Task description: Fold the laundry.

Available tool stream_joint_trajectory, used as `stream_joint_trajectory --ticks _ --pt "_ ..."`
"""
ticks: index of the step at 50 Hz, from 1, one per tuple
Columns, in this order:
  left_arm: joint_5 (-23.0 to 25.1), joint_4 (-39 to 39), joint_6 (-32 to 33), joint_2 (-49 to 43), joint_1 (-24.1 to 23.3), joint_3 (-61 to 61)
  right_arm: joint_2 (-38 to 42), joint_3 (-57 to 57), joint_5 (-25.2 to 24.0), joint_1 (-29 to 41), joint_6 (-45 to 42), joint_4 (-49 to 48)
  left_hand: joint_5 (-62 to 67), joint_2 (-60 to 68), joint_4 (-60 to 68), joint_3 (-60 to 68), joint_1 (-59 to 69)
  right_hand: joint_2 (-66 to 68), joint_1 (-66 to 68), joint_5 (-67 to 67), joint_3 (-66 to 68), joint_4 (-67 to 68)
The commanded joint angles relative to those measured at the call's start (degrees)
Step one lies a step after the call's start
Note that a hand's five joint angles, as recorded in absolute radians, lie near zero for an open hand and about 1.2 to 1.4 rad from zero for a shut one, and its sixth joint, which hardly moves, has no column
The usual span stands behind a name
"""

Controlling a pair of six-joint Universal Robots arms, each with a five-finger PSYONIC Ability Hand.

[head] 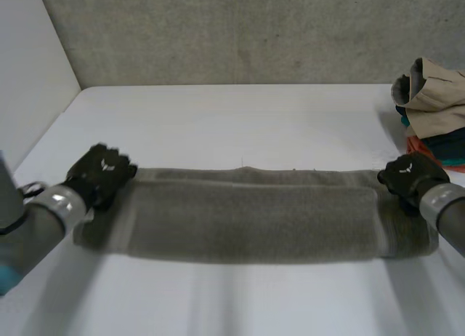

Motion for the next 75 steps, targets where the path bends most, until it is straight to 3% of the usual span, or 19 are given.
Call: stream_joint_trajectory --ticks 1,7,12,13,14,15,23,26,31,37,45,60,62,64,69,75 --pt "-7.1 4.0 -0.9 -11.4 -3.7 12.9 7.3 -6.3 5.0 3.4 1.0 -7.3 12.3 11.5 11.2 11.7 14.5 12.5 16.2 12.0 11.9 11.4" --pt "-13.0 3.6 -1.0 -18.6 -6.5 22.5 13.7 -13.7 5.9 4.5 0.7 -11.0 12.3 11.5 11.2 11.7 14.5 12.5 16.2 12.0 11.9 11.4" --pt "-13.8 3.7 -1.3 -21.3 -7.2 26.2 19.1 -20.6 7.4 5.9 1.1 -11.9 12.3 11.5 11.2 11.7 14.5 12.5 16.2 12.0 11.9 11.4" --pt "-14.1 3.7 -1.1 -22.0 -8.0 27.1 19.6 -21.6 8.0 6.1 1.2 -12.1 -19.9 -20.8 -21.1 -20.5 -17.7 -13.6 -9.8 -14.1 -14.2 -14.7" --pt "-14.3 3.8 -1.0 -22.4 -8.5 27.5 20.2 -22.3 8.8 6.3 1.1 -12.2 -41.4 -42.3 -42.6 -42.0 -39.2 -48.0 -44.2 -48.5 -48.6 -49.1" --pt "-14.5 3.8 -1.0 -22.6 -9.1 27.7 20.5 -23.0 9.8 6.5 0.9 -12.1 -57.7 -58.5 -58.8 -58.3 -55.5 -57.5 -53.8 -58.0 -58.1 -58.6" --pt "-16.9 3.4 -2.8 -19.2 -11.6 26.3 14.8 -19.9 10.8 7.2 7.2 -11.4 -57.6 -58.5 -58.8 -58.2 -55.4 -57.5 -53.8 -58.0 -58.1 -58.6" --pt "-17.3 3.3 -6.2 -13.5 -11.7 23.2 8.2 -15.6 7.5 6.4 10.3 -8.4 -57.6 -58.5 -58.8 -58.2 -55.4 -57.5 -53.8 -58.0 -58.1 -58.6" --pt "-16.9 3.3 -13.1 -5.9 -11.6 17.4 -2.3 -9.5 -2.8 1.9 15.1 4.4 -57.4 -58.3 -58.6 -58.0 -55.2 -57.5 -53.8 -58.0 -58.1 -58.6" --pt "-14.7 4.1 -18.7 0.3 -11.1 10.2 -6.7 -2.1 -9.0 -6.8 18.1 14.2 -57.3 -58.2 -58.4 -57.9 -55.1 -50.2 -46.5 -50.7 -50.8 -51.3" --pt "-12.7 5.2 -19.7 0.6 -11.1 6.5 -6.8 9.0 -14.9 -12.2 17.6 5.4 -56.9 -57.8 -58.1 -57.5 -54.7 -38.5 -34.8 -39.0 -39.2 -39.7" --pt "-12.8 7.9 -19.8 -0.1 -11.4 5.3 0.7 11.4 -15.0 -12.7 17.5 -7.2 -56.9 -57.8 -58.1 -57.5 -54.7 -29.7 -25.9 -30.2 -30.3 -30.8" --pt "-12.8 8.0 -19.8 -0.1 -11.4 5.3 1.8 11.3 -15.1 -12.7 17.5 -7.8 -56.9 -57.8 -58.1 -57.5 -54.7 -16.6 -12.9 -17.1 -17.3 -17.8" --pt "-12.8 8.0 -19.8 -0.1 -11.3 5.3 2.0 11.2 -14.7 -12.8 17.4 -8.2 -56.9 -57.8 -58.1 -57.5 -54.7 12.3 16.1 11.9 11.7 11.2" --pt "-13.0 8.0 -19.8 -0.1 -11.3 5.2 1.5 11.3 -13.2 -13.4 17.1 -9.3 -56.9 -57.8 -58.1 -57.5 -54.7 12.5 16.2 12.0 11.9 11.4" --pt "-13.0 7.9 -19.8 1.3 -11.0 3.5 -7.1 11.2 -11.1 -23.9 12.2 -8.9 -56.9 -57.8 -58.1 -57.5 -54.7 12.5 16.2 12.0 11.9 11.4"
